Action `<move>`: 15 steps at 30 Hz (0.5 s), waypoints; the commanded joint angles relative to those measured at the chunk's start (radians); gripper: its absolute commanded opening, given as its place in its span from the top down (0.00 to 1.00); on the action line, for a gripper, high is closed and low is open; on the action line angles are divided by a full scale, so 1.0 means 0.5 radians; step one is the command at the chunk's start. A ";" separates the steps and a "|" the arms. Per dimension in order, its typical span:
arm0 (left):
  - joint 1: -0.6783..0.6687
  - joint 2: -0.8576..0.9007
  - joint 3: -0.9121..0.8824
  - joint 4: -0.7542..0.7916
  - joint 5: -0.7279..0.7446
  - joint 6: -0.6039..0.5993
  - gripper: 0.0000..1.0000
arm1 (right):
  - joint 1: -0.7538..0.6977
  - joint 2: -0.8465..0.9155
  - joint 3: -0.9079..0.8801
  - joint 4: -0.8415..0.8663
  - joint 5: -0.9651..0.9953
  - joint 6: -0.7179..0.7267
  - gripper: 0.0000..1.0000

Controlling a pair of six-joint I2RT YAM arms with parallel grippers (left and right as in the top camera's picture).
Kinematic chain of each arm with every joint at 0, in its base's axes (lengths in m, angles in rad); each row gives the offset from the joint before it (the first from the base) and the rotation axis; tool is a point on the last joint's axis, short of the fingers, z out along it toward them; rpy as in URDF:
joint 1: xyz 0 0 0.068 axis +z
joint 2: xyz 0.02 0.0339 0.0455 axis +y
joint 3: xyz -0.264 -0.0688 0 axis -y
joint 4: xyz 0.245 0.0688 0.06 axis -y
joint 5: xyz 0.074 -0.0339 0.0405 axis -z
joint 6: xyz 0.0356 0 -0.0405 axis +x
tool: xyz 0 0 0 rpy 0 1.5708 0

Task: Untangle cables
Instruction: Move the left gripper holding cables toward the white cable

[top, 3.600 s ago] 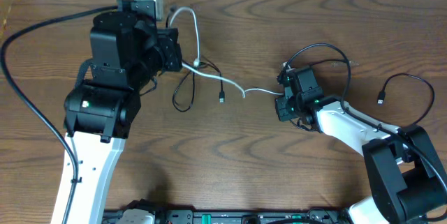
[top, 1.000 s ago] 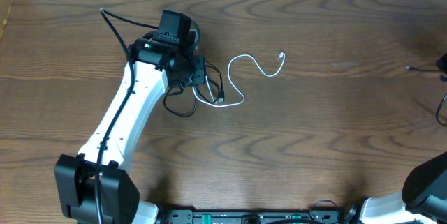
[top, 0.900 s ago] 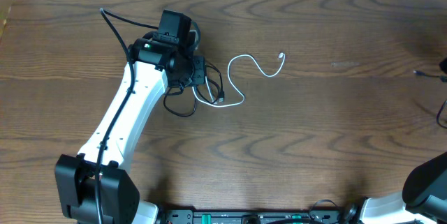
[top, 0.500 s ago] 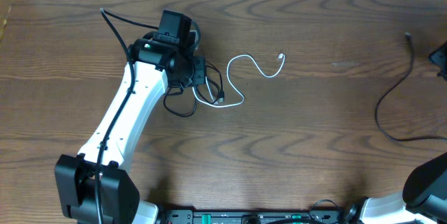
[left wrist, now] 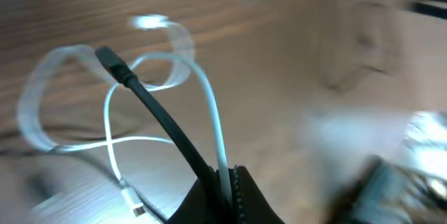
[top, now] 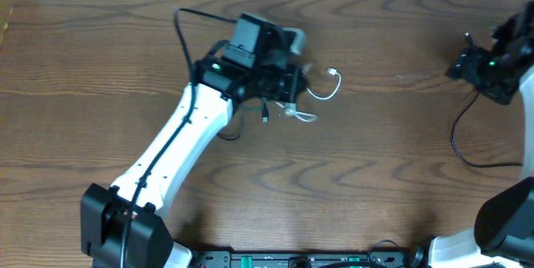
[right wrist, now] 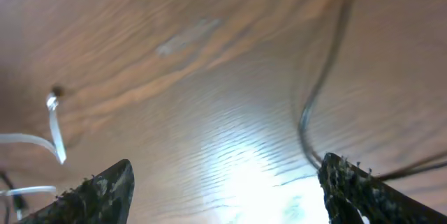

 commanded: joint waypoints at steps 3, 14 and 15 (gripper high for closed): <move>-0.030 0.008 0.014 0.022 0.334 0.095 0.78 | 0.166 0.004 0.022 -0.008 -0.051 -0.101 0.15; 0.027 0.008 0.014 -0.265 -0.195 0.095 0.40 | 0.516 0.004 0.022 -0.047 -0.051 -0.109 0.03; 0.039 0.008 0.014 -0.307 -0.291 0.094 0.40 | 0.551 0.004 0.021 -0.065 -0.051 -0.109 0.03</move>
